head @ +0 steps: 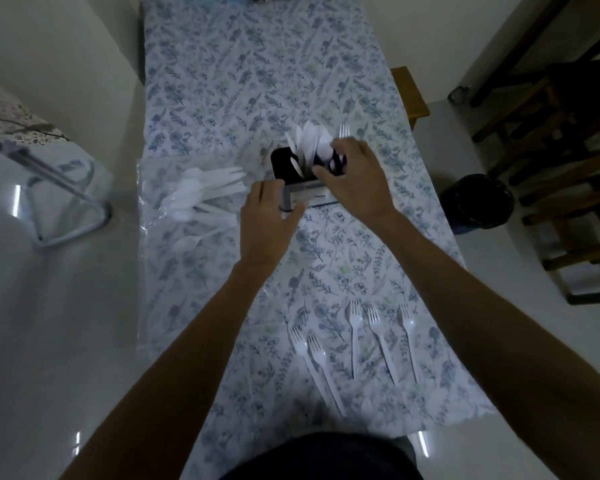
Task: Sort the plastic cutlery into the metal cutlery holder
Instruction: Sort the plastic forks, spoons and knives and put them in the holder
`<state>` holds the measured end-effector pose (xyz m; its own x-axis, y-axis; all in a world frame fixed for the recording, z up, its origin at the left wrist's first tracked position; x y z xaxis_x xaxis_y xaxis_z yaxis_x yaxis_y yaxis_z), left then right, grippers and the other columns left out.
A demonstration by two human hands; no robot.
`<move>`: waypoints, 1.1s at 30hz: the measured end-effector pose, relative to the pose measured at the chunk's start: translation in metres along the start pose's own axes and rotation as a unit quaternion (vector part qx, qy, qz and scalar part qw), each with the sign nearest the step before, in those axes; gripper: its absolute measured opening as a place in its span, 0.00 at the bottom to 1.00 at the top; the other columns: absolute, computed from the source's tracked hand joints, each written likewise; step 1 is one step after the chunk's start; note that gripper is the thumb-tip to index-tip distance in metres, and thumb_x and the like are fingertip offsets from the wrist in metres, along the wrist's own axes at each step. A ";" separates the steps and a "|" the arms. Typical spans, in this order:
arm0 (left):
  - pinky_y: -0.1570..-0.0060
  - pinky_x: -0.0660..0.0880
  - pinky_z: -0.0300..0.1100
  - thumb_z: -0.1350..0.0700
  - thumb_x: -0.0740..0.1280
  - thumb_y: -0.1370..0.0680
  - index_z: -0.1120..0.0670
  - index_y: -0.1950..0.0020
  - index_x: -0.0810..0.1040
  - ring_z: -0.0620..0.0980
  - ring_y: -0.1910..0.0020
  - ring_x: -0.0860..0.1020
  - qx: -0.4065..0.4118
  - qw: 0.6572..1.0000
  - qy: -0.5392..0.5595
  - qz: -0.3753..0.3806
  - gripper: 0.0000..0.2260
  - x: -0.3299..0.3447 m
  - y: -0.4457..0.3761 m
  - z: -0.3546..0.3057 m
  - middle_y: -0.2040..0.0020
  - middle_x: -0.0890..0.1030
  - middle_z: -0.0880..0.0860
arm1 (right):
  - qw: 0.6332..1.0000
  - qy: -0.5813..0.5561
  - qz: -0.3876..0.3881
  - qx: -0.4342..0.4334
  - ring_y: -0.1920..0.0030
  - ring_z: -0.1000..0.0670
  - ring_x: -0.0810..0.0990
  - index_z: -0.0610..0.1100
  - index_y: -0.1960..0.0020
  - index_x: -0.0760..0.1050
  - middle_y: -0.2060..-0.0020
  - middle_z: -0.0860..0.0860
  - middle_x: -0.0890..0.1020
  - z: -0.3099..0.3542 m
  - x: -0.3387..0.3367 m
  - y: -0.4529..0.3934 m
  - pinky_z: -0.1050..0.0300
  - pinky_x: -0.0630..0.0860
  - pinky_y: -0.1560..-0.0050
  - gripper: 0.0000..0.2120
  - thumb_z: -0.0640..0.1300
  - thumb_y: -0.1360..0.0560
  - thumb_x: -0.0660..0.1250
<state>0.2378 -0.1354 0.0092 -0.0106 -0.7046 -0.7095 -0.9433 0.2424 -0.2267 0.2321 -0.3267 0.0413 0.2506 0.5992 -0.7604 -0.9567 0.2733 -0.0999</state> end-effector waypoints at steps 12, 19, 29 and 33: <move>0.56 0.76 0.32 0.51 0.69 0.20 0.49 0.50 0.81 0.36 0.57 0.80 -0.221 0.957 0.080 0.170 0.03 0.002 0.237 0.035 0.57 0.83 0.44 | 0.957 0.110 0.216 0.162 0.52 0.46 0.81 0.44 0.42 0.73 0.52 0.47 0.80 -0.046 0.092 0.316 0.55 0.74 0.57 0.14 0.53 0.20 0.63; 0.53 0.79 0.38 0.54 0.69 0.20 0.53 0.49 0.83 0.44 0.57 0.83 -0.238 0.937 0.127 0.224 0.05 0.008 0.269 0.040 0.56 0.85 0.47 | 0.958 0.127 0.201 0.161 0.54 0.46 0.82 0.41 0.43 0.75 0.53 0.45 0.81 -0.044 0.093 0.332 0.55 0.77 0.55 0.12 0.48 0.17 0.59; 0.46 0.82 0.56 0.61 0.64 0.16 0.61 0.41 0.81 0.61 0.48 0.85 -0.488 0.752 0.418 0.149 0.08 0.008 0.289 0.057 0.47 0.86 0.63 | 0.979 0.034 0.172 0.101 0.58 0.47 0.80 0.40 0.48 0.76 0.57 0.46 0.79 -0.026 0.097 0.334 0.57 0.73 0.59 0.12 0.49 0.18 0.62; 0.48 0.83 0.55 0.61 0.66 0.17 0.62 0.43 0.80 0.58 0.51 0.86 -0.518 0.732 0.426 0.122 0.07 0.002 0.290 0.067 0.48 0.86 0.61 | 0.958 0.127 0.245 0.074 0.49 0.41 0.81 0.37 0.36 0.71 0.45 0.40 0.78 -0.028 0.108 0.335 0.51 0.78 0.52 0.17 0.48 0.18 0.63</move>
<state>-0.0136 -0.0216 -0.1024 -0.0071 -0.9916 0.1288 -0.6194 0.1055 0.7780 -0.0652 -0.1918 -0.0926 -0.2851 0.4851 -0.8267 -0.9145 0.1208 0.3862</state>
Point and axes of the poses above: each hand's wrist, its own y-axis away from the middle knuckle, its own x-axis out of the palm, z = x × y, the point moved 5 cm from there along -y, towards the middle knuckle
